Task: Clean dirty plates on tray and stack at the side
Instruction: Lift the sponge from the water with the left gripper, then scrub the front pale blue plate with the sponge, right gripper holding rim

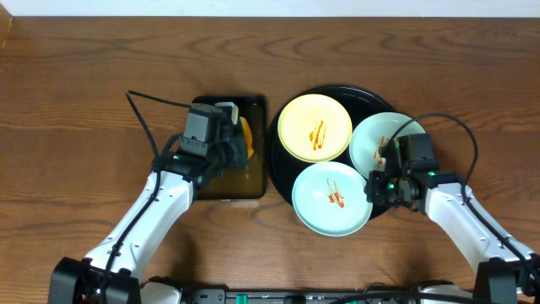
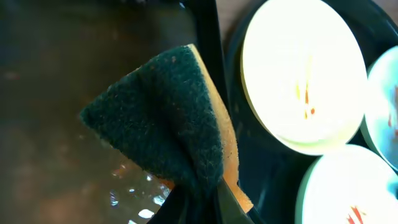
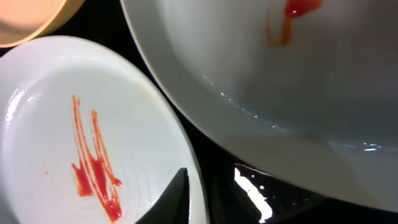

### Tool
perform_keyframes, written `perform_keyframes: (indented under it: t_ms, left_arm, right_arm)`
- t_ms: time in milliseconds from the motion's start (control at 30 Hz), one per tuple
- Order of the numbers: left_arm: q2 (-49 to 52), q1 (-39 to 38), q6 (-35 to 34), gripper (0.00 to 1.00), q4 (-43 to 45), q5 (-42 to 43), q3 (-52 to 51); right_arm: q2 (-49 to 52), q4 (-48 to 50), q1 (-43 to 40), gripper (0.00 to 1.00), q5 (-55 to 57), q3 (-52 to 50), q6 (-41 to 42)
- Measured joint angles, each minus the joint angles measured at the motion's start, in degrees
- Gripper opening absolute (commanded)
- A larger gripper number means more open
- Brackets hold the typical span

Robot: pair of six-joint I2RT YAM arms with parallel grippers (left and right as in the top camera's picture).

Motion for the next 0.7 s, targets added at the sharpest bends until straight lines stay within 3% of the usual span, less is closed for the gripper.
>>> perform_keyframes:
  t_ms: [133,267,467,700]
  left_arm:
    - [0.0,-0.76,-0.02,0.08,-0.72,1.81,0.0]
    - [0.0,-3.15,0.0,0.07,-0.72,2.86,0.0]
    - [0.0,-5.49,0.02,0.08,0.76,3.02,0.0]
    - [0.0,-16.37,-2.54,0.07,6.34,3.04,-0.07]
  right_arm:
    - [0.02,0.02,1.31,0.12,0.24,0.0,0.02]
    - [0.0,0.15,2.19,0.01,0.55,-0.37,0.15]
    - [0.0,1.25,2.4,0.01,0.72,-2.1,0.07]
    - [0.0,3.19,2.4,0.01,0.66,-2.62,1.01]
